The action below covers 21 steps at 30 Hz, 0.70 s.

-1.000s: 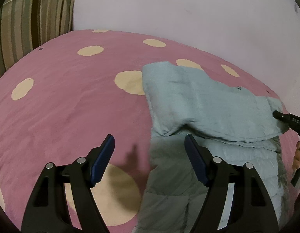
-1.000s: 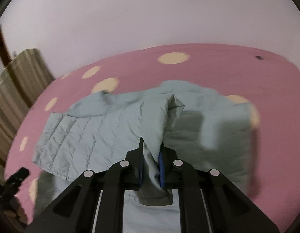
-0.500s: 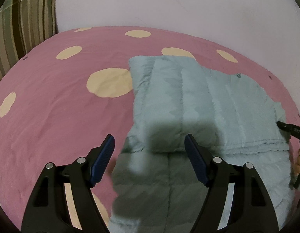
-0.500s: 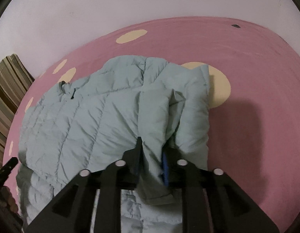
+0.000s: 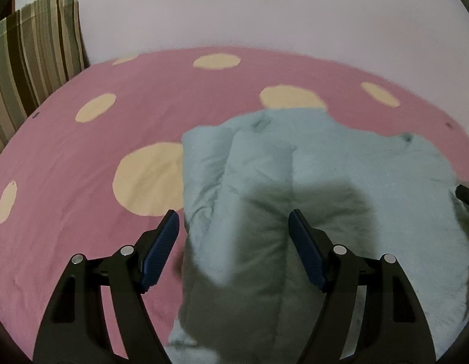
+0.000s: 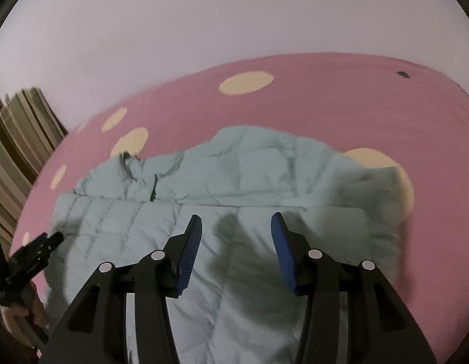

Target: Fold large clothes

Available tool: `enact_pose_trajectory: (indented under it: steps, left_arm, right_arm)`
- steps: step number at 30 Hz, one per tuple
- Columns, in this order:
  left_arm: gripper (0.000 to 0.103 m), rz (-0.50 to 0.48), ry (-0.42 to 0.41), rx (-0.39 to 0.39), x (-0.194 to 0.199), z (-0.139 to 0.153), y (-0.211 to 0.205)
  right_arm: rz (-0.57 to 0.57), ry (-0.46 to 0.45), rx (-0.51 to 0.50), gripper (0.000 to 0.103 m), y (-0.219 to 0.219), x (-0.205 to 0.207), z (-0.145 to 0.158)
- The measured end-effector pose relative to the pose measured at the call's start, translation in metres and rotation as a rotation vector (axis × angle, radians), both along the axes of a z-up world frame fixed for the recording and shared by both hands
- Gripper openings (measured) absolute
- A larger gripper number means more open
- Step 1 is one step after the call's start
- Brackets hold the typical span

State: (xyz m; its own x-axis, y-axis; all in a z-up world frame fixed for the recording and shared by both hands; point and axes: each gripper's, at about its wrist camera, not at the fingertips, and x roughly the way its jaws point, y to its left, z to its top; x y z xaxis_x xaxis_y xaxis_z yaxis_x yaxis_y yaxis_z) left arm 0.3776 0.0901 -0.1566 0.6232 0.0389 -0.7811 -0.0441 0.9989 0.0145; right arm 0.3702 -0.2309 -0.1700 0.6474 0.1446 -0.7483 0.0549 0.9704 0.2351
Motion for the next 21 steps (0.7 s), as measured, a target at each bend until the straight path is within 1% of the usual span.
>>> enact_pose_trajectory:
  steps: [1, 2, 5, 7, 9, 11, 13, 14, 16, 18, 20, 21]
  left_arm:
    - [0.075, 0.014, 0.019, -0.005, 0.004, -0.006, 0.003]
    - [0.078, 0.022, 0.031, -0.013, 0.006, -0.010, 0.005]
    - [0.083, 0.036, 0.060, -0.051, 0.011, -0.023, 0.011]
    - [0.084, 0.035, 0.070, -0.066, 0.011, -0.030, 0.012]
    - [0.084, 0.031, 0.061, -0.061, 0.010, -0.030, 0.012]
    - [0.084, 0.041, 0.061, -0.056, 0.007, -0.022, 0.012]
    - [0.084, 0.055, 0.052, -0.045, -0.002, -0.012, 0.012]
    - [0.084, 0.055, 0.032, -0.038, -0.009, -0.004, 0.011]
    - [0.084, 0.035, -0.005, -0.050, -0.022, 0.007, 0.007]
    - [0.084, -0.003, -0.024, -0.083, -0.037, 0.014, 0.001]
    - [0.084, -0.031, -0.018, -0.098, -0.044, 0.012, -0.005]
    - [0.084, -0.042, 0.000, -0.091, -0.045, 0.006, -0.009]
  right_arm:
    - [0.002, 0.010, -0.017, 0.048, 0.002, 0.001, -0.004]
    - [0.006, 0.032, -0.044, 0.048, 0.006, 0.007, -0.013]
    - [0.021, 0.094, -0.067, 0.048, 0.009, 0.017, -0.036]
    - [0.027, 0.080, -0.089, 0.048, 0.011, 0.016, -0.041]
    - [0.029, 0.076, -0.107, 0.048, 0.014, 0.015, -0.038]
    - [0.026, 0.063, -0.102, 0.048, 0.013, 0.012, -0.032]
    - [0.017, 0.047, -0.088, 0.048, 0.008, 0.002, -0.018]
    - [0.013, 0.027, -0.079, 0.048, 0.006, -0.008, -0.010]
    - [0.007, -0.001, -0.081, 0.054, 0.002, -0.023, 0.002]
    - [0.003, -0.019, -0.087, 0.055, -0.003, -0.041, 0.008]
    - [0.001, -0.011, -0.092, 0.055, -0.006, -0.049, 0.007]
    - [-0.004, 0.003, -0.104, 0.055, -0.007, -0.053, 0.002]
